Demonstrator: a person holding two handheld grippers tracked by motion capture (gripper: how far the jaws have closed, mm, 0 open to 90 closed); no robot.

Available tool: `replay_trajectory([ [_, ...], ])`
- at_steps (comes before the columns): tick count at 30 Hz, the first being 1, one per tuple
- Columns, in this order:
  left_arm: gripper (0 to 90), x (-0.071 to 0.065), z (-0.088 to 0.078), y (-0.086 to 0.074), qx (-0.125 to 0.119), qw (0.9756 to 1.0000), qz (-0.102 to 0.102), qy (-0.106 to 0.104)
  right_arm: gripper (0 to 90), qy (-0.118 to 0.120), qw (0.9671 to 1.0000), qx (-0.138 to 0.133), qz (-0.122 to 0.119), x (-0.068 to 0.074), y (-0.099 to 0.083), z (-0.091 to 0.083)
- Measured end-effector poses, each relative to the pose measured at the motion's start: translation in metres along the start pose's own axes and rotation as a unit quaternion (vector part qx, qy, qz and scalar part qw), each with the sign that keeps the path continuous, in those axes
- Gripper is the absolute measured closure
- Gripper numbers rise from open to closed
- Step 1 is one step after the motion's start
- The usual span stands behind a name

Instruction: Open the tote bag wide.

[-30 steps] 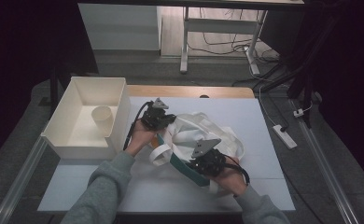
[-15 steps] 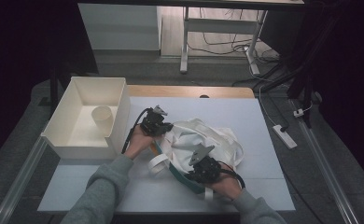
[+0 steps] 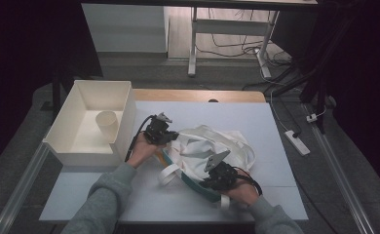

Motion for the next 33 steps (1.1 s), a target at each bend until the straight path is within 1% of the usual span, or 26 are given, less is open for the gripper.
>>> replay_trajectory([
  [2,84.8,0.000,0.000,0.000,0.000,1.0000,0.000,0.001,88.6,-0.004,1.0000,0.002,-0.005,0.001,0.000,0.000],
  [5,84.0,-0.001,-0.002,0.000,-0.002,1.0000,0.007,0.000,88.4,-0.003,1.0000,0.001,-0.004,0.001,0.000,0.001],
  [8,82.9,-0.004,-0.007,0.001,-0.010,0.9999,0.013,0.000,87.9,-0.006,0.9999,0.002,-0.009,0.002,0.001,0.002],
  [9,82.1,-0.005,-0.010,0.002,-0.015,0.9998,0.016,0.003,87.8,-0.007,0.9999,0.002,-0.010,0.002,0.001,0.002],
  [11,78.4,-0.007,-0.018,0.003,-0.035,0.9992,0.017,0.011,87.7,-0.005,0.9999,0.001,-0.010,0.002,0.001,0.002],
  [13,74.8,-0.008,-0.030,0.005,-0.054,0.9983,0.016,0.011,87.6,-0.005,0.9999,0.000,-0.010,0.002,0.001,0.002],
  [16,67.3,-0.014,-0.048,0.009,-0.086,0.9959,0.023,0.013,87.4,-0.005,0.9999,0.000,-0.011,0.002,0.001,0.002],
  [17,65.4,-0.016,-0.050,0.010,-0.091,0.9955,0.026,0.012,87.3,-0.006,0.9999,0.000,-0.012,0.002,0.001,0.003],
  [19,62.5,-0.022,-0.053,0.013,-0.092,0.9951,0.035,0.010,87.2,-0.006,0.9999,0.000,-0.012,0.002,0.001,0.003],
  [21,60.1,-0.029,-0.048,0.015,-0.080,0.9957,0.047,0.007,87.1,-0.007,0.9999,-0.001,-0.013,0.002,0.001,0.003],
  [24,57.1,-0.036,-0.034,0.017,-0.038,0.9968,0.070,0.010,86.7,-0.008,0.9999,-0.001,-0.013,0.002,0.001,0.003],
  [27,56.3,-0.040,-0.020,0.015,0.001,0.9969,0.078,0.007,86.5,-0.008,0.9999,-0.001,-0.013,0.002,0.001,0.003],
  [28,56.2,-0.040,-0.017,0.014,0.011,0.9967,0.079,0.009,86.5,-0.008,0.9999,-0.001,-0.013,0.002,0.001,0.003],
  [31,55.4,-0.039,-0.010,0.010,0.026,0.9965,0.080,0.006,86.2,-0.007,0.9999,-0.002,-0.014,0.002,0.001,0.003],
  [33,53.6,-0.040,-0.009,0.009,0.030,0.9956,0.088,0.010,82.3,-0.003,0.9999,-0.004,-0.016,0.002,0.001,0.002],
])
Point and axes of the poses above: each handheld gripper's, and its own axes: z roughly forward along the jaws, y roughly out of its top, x roughly to its left, the point moved 3 cm from there along z, roughly forward along the jaws, and after that the axes turned 11 degrees about x, right-handed, at the moved point
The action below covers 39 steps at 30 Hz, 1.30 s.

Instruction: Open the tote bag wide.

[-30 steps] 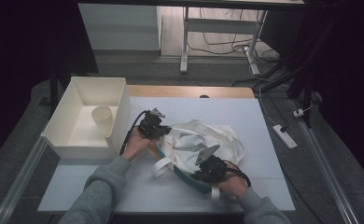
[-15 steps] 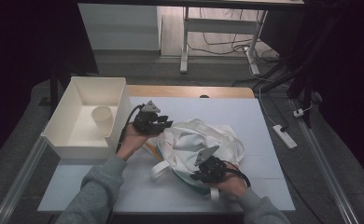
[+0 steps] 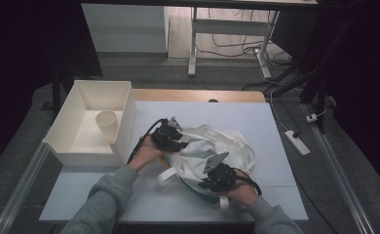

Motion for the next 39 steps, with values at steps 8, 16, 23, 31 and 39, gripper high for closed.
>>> replay_trajectory([
  [8,52.0,0.002,0.003,-0.003,0.005,1.0000,-0.004,-0.006,62.8,-0.036,0.9927,-0.104,0.050,-0.017,0.003,-0.042],
  [16,51.8,0.003,0.003,-0.007,0.004,0.9998,-0.010,-0.015,50.2,-0.189,0.9727,-0.088,0.103,-0.062,0.004,-0.051],
  [23,52.2,0.006,0.006,-0.009,0.003,0.9997,-0.014,-0.021,87.3,-0.183,0.9747,-0.053,0.116,-0.087,0.006,-0.038],
  [31,53.7,0.010,0.008,-0.011,-0.001,0.9996,-0.021,-0.020,89.6,-0.208,0.9605,-0.116,0.144,-0.109,0.012,-0.049],
  [39,54.3,0.011,0.011,-0.010,-0.003,0.9995,-0.021,-0.021,89.7,-0.194,0.9587,-0.093,0.186,-0.150,0.006,-0.015],
])
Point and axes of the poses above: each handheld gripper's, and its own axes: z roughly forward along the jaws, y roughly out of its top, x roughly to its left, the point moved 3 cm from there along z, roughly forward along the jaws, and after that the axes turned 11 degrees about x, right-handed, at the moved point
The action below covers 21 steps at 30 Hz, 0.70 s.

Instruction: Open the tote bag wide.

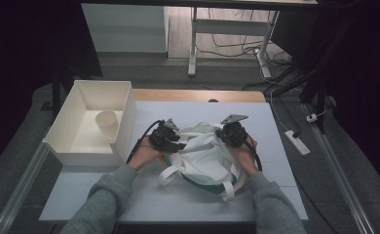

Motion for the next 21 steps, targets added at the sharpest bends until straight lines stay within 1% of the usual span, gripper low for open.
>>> replay_trajectory([
  [2,54.2,0.000,0.001,0.000,0.001,1.0000,0.001,0.002,89.7,-0.005,0.9998,0.014,-0.010,0.001,-0.001,0.008],
  [5,54.2,-0.001,0.001,0.001,0.003,1.0000,0.002,0.008,89.7,-0.022,0.9990,0.024,-0.030,0.004,0.000,0.013],
  [7,54.1,-0.002,0.002,0.002,0.005,0.9999,0.004,0.012,89.3,-0.023,0.9988,0.024,-0.035,0.005,0.000,0.011],
  [9,54.0,-0.003,0.002,0.002,0.006,0.9999,0.006,0.014,87.1,-0.018,0.9992,0.010,-0.033,0.005,0.001,0.004],
  [11,54.0,-0.003,0.002,0.002,0.006,0.9999,0.007,0.014,78.4,-0.001,0.9995,-0.010,-0.029,0.007,0.004,-0.009],
  [12,54.0,-0.003,0.003,0.002,0.006,0.9998,0.008,0.015,72.3,0.010,0.9993,-0.017,-0.031,0.010,0.006,-0.017],
  [13,54.0,-0.003,0.003,0.002,0.006,0.9999,0.008,0.014,69.5,0.017,0.9988,-0.023,-0.038,0.014,0.008,-0.024],
  [14,54.0,-0.002,0.004,0.002,0.006,0.9999,0.007,0.012,69.3,0.030,0.9982,-0.027,-0.045,0.021,0.009,-0.031],
  [15,54.0,-0.002,0.004,0.002,0.006,0.9999,0.008,0.013,70.8,0.040,0.9973,-0.031,-0.053,0.028,0.010,-0.037],
  [16,54.0,-0.002,0.004,0.002,0.006,0.9999,0.008,0.013,74.4,0.048,0.9966,-0.029,-0.060,0.037,0.011,-0.041],
  [17,54.1,-0.002,0.004,0.003,0.007,0.9998,0.009,0.014,80.3,0.062,0.9957,-0.022,-0.066,0.046,0.012,-0.043],
  [18,54.0,-0.003,0.004,0.003,0.008,0.9998,0.010,0.015,86.1,0.076,0.9944,-0.015,-0.072,0.054,0.013,-0.043],
  [19,53.9,-0.003,0.004,0.003,0.008,0.9998,0.011,0.016,89.7,0.089,0.9930,-0.006,-0.077,0.062,0.014,-0.041],
  [20,53.7,-0.003,0.004,0.003,0.008,0.9998,0.011,0.017,89.8,0.102,0.9919,0.002,-0.076,0.068,0.015,-0.037],
  [21,53.6,-0.004,0.004,0.003,0.008,0.9998,0.010,0.018,89.8,0.105,0.9911,0.016,-0.079,0.074,0.016,-0.030],
])
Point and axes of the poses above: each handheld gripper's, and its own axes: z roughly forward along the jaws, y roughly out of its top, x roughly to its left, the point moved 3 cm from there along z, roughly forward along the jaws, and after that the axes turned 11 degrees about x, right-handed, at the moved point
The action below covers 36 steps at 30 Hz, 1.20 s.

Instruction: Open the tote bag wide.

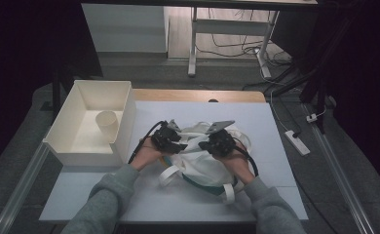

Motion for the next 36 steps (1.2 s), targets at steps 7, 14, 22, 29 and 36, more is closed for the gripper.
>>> replay_trajectory([
  [7,53.4,0.001,0.000,-0.001,-0.002,1.0000,-0.003,-0.008,90.0,-0.002,0.9942,0.107,0.006,-0.002,-0.010,0.043],
  [14,53.1,0.001,0.000,-0.002,0.001,1.0000,0.000,-0.008,90.0,-0.011,0.9917,0.128,0.006,0.009,-0.025,0.033],
  [22,53.1,0.002,0.001,-0.003,0.004,0.9999,-0.003,-0.009,90.0,0.003,0.9915,0.129,0.015,0.013,-0.043,0.013],
  [29,52.9,0.001,0.000,-0.003,0.006,1.0000,0.000,-0.008,90.0,-0.006,0.9929,0.119,0.012,0.019,-0.060,0.011],
  [36,52.6,-0.001,0.000,-0.003,0.004,1.0000,0.000,-0.005,90.0,0.014,0.9944,0.105,-0.005,0.028,-0.062,-0.008],
])
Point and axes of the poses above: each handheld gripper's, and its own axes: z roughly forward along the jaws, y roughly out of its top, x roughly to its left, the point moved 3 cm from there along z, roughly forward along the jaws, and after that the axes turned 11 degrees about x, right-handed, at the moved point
